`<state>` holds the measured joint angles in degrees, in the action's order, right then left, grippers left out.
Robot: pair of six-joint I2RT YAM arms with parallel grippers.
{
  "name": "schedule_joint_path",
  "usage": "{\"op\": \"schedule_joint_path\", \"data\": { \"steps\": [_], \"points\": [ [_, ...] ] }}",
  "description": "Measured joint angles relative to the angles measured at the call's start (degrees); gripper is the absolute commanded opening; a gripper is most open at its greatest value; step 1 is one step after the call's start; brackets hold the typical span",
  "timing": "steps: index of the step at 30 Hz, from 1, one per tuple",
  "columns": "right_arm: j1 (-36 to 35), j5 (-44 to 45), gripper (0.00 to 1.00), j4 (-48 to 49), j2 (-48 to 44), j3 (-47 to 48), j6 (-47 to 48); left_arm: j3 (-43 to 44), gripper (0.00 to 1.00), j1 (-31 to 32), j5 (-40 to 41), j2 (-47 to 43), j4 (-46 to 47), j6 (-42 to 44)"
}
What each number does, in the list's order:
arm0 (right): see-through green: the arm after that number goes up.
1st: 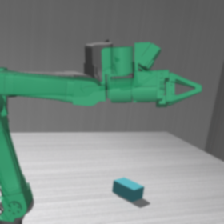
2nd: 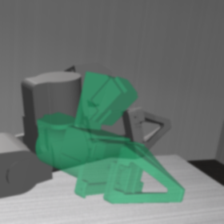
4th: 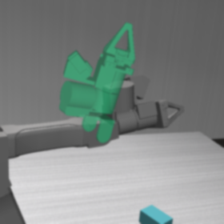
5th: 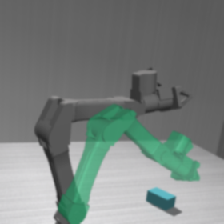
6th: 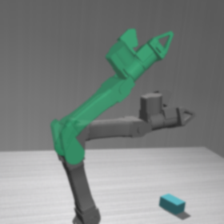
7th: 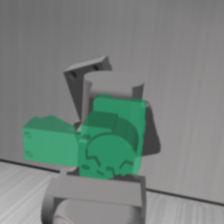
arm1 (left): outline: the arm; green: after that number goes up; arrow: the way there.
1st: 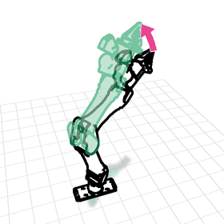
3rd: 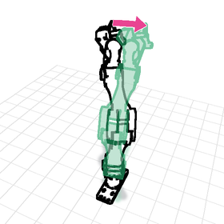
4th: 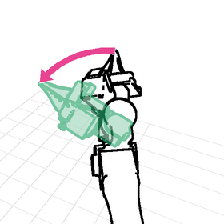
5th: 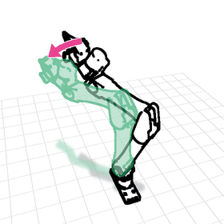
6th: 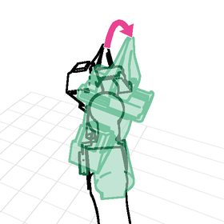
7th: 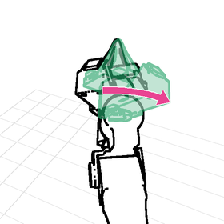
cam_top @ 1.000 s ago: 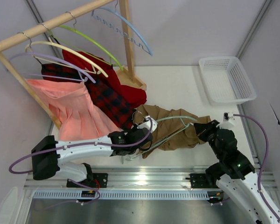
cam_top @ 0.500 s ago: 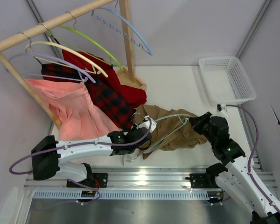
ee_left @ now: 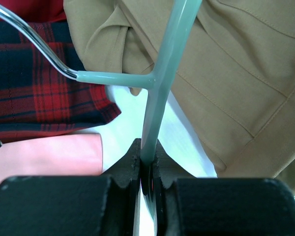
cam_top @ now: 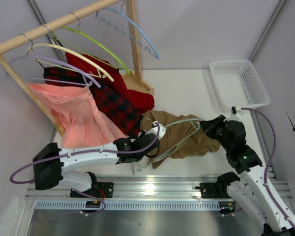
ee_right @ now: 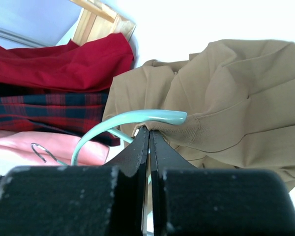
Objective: Place the skirt on the hanger
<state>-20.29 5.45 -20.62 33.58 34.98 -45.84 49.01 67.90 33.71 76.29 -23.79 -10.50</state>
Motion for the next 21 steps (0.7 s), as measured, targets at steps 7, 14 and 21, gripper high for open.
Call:
{"op": "schedule_joint_path", "data": {
  "steps": [7,14,21],
  "points": [
    [1.9,-0.8,0.00,-1.4,-0.7,0.2,4.0,-0.4,0.00,0.0,-1.4,-1.2,0.8,0.1],
    [2.6,-2.1,0.00,-1.4,-0.9,0.4,5.1,-0.6,0.00,0.0,-1.6,-1.6,0.9,0.3],
    [3.2,-3.9,0.00,-0.7,-1.4,0.3,7.0,-0.6,0.00,0.0,-1.6,-1.8,0.9,0.2]
  ]
}}
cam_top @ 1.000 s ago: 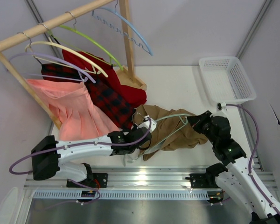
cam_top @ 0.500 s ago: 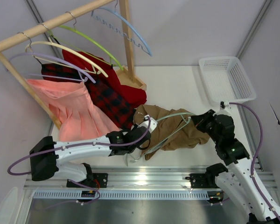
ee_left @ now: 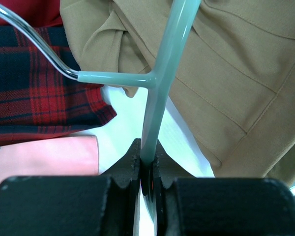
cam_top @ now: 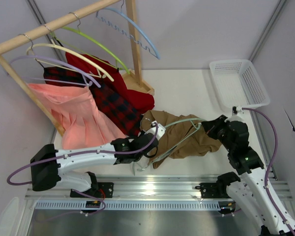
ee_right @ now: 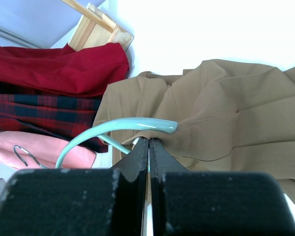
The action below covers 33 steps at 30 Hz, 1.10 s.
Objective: Place the skirt on the hanger
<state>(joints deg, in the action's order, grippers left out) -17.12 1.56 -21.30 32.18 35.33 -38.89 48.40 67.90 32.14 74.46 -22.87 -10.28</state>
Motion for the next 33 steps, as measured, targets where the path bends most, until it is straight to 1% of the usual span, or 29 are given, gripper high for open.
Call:
{"op": "schedule_joint_path", "data": {
  "steps": [7,15,24,28,33],
  "points": [
    [0.2,0.5,0.00,-1.3,0.4,0.7,0.0,-1.0,0.00,0.0,-0.9,-2.1,0.6,0.3],
    [1.4,-2.0,0.00,-2.8,6.5,4.7,-1.5,-2.0,0.00,0.0,-0.8,-4.3,0.8,0.2],
    [2.3,-9.0,0.00,-2.0,5.4,4.7,-5.9,-1.9,0.00,-0.2,0.7,-4.3,-0.3,-0.7],
    [2.4,-12.8,0.00,-0.3,4.9,3.0,-9.2,-0.9,0.00,-0.4,0.8,-4.3,-1.6,-1.2],
    [2.4,-11.9,0.00,-1.6,2.8,1.5,-10.2,-0.2,0.00,-0.5,0.4,-4.3,-2.2,-1.2]
  ]
}}
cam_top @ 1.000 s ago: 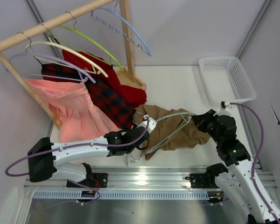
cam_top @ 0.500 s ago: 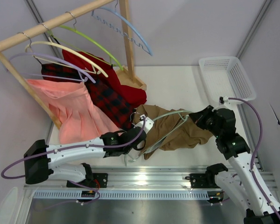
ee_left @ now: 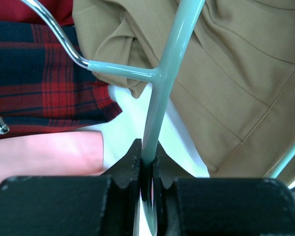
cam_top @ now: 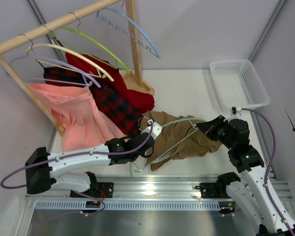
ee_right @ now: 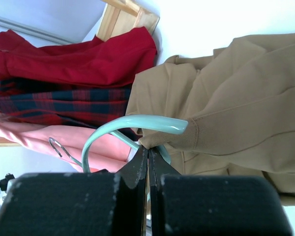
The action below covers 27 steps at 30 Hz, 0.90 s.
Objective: Place the skirt on the hanger
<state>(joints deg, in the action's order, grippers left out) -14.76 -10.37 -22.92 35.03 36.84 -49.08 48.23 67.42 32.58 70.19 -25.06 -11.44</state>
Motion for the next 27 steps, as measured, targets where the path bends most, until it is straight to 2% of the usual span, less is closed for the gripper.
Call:
{"op": "schedule_joint_path", "data": {
  "steps": [6,12,18,27],
  "points": [
    [-0.1,5.3,0.00,-4.7,-3.5,1.3,1.7,-0.5,0.00,0.0,-1.1,-1.9,0.3,0.5],
    [-0.1,9.3,0.00,-7.4,-0.3,5.6,4.2,-1.0,0.00,0.0,-1.4,-4.7,1.1,0.4],
    [0.0,7.0,0.00,-6.4,0.5,5.7,4.2,-1.4,0.00,-0.1,-1.1,-4.9,1.5,0.4],
    [0.2,0.7,0.00,-3.5,-1.7,1.3,1.6,1.9,0.00,-0.4,4.5,0.8,-0.8,-3.1]
  ]
}}
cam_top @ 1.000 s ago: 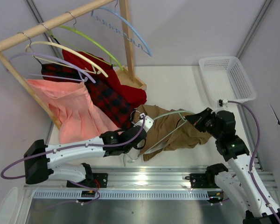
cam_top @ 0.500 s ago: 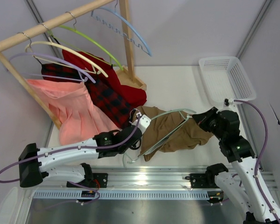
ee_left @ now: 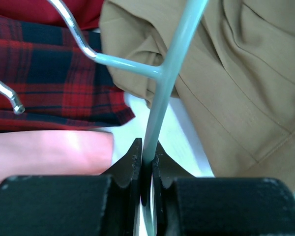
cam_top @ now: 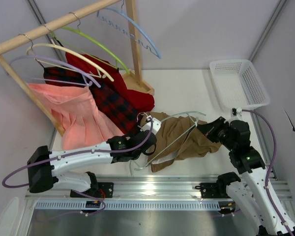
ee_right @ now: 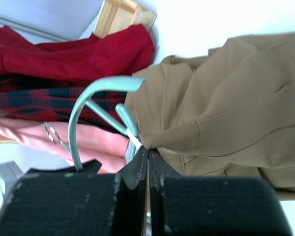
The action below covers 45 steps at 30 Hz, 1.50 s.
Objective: Place the skirt on the hanger
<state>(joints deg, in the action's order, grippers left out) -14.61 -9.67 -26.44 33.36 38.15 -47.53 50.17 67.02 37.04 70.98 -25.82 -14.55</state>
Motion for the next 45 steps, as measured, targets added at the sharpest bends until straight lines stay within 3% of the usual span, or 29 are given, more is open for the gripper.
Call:
{"op": "schedule_joint_path", "data": {
  "steps": [2,3,5,6,8,10,14,19,23,28,36,41,45],
  "points": [
    [0.0,-1.1,0.00,0.4,-1.5,-1.6,-1.4,1.7,0.00,0.0,1.1,1.3,-1.4,0.0],
    [0.0,-1.4,0.06,0.6,-2.3,-2.2,-2.1,2.6,0.00,0.0,1.8,2.1,-2.3,0.0],
    [0.2,-1.4,0.25,0.5,-3.5,-2.7,-3.2,3.7,0.00,0.0,2.6,3.0,-3.1,0.1],
    [0.3,-1.5,0.44,0.2,-4.0,-2.7,-3.6,4.0,0.00,0.0,3.3,3.3,-3.1,0.1],
    [0.2,-1.0,0.66,-0.7,-4.5,-2.5,-3.7,4.4,0.00,-0.2,5.2,3.3,-2.2,0.5],
    [0.2,-0.1,0.73,-2.8,-3.9,-1.6,-3.2,4.8,0.00,-0.4,6.7,3.2,-0.9,2.6],
    [0.2,2.8,0.74,-7.0,-1.3,2.1,0.9,6.1,0.00,-0.4,9.4,2.7,3.1,10.5],
    [0.2,3.3,0.72,-7.5,-0.2,8.6,10.4,10.1,0.00,-0.4,12.4,2.6,12.6,28.2],
    [0.2,-1.0,0.70,-3.3,-2.0,11.4,18.0,12.9,0.00,-0.4,14.9,3.0,23.0,45.5],
    [0.2,-9.6,0.70,3.4,-1.8,12.7,23.1,17.2,0.00,-0.4,15.1,4.3,31.3,60.6],
    [0.2,-20.9,0.75,4.0,0.9,21.9,34.6,15.8,0.00,-0.4,5.2,-1.1,33.4,71.4],
    [0.2,-31.7,0.79,3.8,1.7,30.6,39.1,15.2,0.00,-0.7,3.0,-2.6,34.8,76.8],
    [0.2,-34.5,0.82,1.4,2.6,34.5,42.4,13.0,0.00,-1.0,0.8,-3.2,35.2,79.3]
  ]
}}
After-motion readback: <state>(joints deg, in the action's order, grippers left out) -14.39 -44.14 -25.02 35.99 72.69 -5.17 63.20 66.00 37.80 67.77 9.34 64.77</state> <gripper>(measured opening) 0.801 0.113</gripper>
